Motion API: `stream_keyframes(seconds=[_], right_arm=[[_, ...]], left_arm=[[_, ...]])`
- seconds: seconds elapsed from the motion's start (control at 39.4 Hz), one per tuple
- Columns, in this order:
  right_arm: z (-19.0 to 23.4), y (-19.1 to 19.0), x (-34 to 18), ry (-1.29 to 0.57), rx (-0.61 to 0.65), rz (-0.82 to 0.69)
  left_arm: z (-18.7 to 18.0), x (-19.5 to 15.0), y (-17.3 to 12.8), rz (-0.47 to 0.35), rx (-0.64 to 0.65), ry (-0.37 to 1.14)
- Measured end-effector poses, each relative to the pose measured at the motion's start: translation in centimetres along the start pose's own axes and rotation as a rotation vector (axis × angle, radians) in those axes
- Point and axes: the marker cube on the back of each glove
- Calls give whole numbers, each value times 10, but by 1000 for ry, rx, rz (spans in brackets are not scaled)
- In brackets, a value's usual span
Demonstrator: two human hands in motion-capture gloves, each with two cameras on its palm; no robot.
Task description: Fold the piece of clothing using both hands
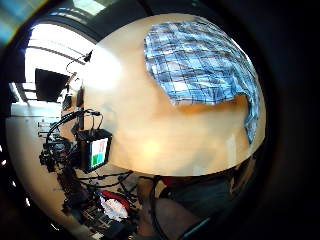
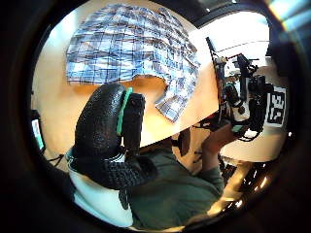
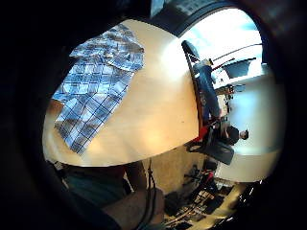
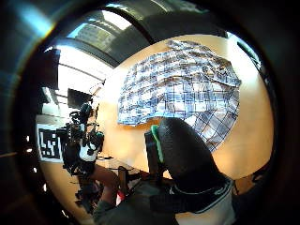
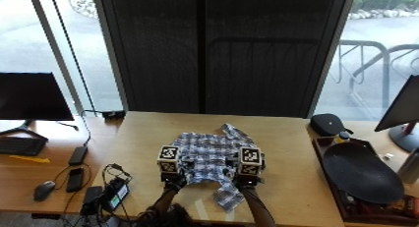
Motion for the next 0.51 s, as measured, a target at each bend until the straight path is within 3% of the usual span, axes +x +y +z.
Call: stream_keyframes(seconds=[0.51], right_arm=[[-1,3,7,14,13,0]], left_arm=[[-5,6,3,24,-15,27]])
